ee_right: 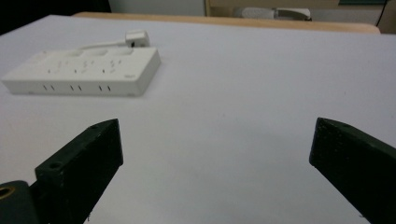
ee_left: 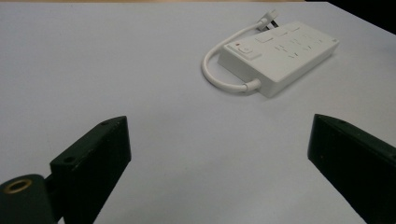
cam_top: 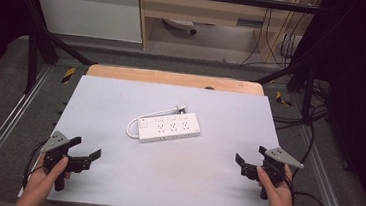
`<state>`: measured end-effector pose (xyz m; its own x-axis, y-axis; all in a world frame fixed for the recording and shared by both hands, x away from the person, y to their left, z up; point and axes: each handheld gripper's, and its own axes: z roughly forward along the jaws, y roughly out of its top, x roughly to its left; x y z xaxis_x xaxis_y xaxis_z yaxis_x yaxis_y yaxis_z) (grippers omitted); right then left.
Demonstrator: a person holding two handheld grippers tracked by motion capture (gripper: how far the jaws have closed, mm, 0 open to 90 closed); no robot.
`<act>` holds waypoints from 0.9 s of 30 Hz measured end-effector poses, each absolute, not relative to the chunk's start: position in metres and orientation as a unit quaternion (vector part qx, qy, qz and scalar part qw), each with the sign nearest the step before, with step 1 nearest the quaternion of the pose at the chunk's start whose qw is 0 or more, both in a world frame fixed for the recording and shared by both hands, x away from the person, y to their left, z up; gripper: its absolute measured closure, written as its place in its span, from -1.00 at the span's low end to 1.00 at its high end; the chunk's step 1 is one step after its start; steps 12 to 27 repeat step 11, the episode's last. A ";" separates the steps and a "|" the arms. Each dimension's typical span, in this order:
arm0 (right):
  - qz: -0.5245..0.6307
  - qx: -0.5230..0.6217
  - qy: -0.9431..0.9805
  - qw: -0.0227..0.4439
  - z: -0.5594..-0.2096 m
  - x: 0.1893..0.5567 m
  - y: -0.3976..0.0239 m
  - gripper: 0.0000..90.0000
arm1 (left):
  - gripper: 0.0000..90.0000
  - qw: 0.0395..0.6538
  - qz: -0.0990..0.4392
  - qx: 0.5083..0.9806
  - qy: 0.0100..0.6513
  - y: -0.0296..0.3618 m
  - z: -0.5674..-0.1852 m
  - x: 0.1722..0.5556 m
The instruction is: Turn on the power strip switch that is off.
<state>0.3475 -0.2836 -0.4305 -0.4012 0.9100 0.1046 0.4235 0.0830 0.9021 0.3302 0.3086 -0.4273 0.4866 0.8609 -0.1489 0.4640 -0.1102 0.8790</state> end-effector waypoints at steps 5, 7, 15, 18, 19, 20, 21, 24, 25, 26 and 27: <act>0.451 0.487 0.709 0.239 -0.442 0.344 -0.280 -0.93 | -0.86 0.479 0.205 0.719 0.459 0.309 -0.427 0.330; 0.445 0.486 0.715 0.234 -0.446 0.345 -0.276 -0.93 | -0.86 0.481 0.205 0.718 0.460 0.308 -0.426 0.330; 0.432 0.480 0.728 0.232 -0.451 0.352 -0.264 -0.92 | -0.86 0.481 0.206 0.720 0.457 0.308 -0.427 0.331; 0.432 0.480 0.728 0.232 -0.451 0.352 -0.264 -0.92 | -0.86 0.481 0.206 0.720 0.457 0.308 -0.427 0.331; 0.432 0.480 0.728 0.232 -0.451 0.352 -0.264 -0.92 | -0.86 0.481 0.206 0.720 0.457 0.308 -0.427 0.331; 0.432 0.480 0.728 0.232 -0.451 0.352 -0.264 -0.92 | -0.86 0.481 0.206 0.720 0.457 0.308 -0.427 0.331; 0.432 0.480 0.728 0.232 -0.451 0.352 -0.264 -0.92 | -0.86 0.481 0.206 0.720 0.457 0.308 -0.427 0.331; 0.432 0.480 0.728 0.232 -0.451 0.352 -0.264 -0.92 | -0.86 0.481 0.206 0.720 0.457 0.308 -0.427 0.331; 0.432 0.480 0.728 0.232 -0.451 0.352 -0.264 -0.92 | -0.86 0.481 0.206 0.720 0.457 0.308 -0.427 0.331; 0.432 0.480 0.728 0.232 -0.451 0.352 -0.264 -0.92 | -0.86 0.481 0.206 0.720 0.457 0.308 -0.427 0.331; 0.432 0.480 0.728 0.232 -0.451 0.352 -0.264 -0.92 | -0.86 0.481 0.206 0.720 0.457 0.308 -0.427 0.331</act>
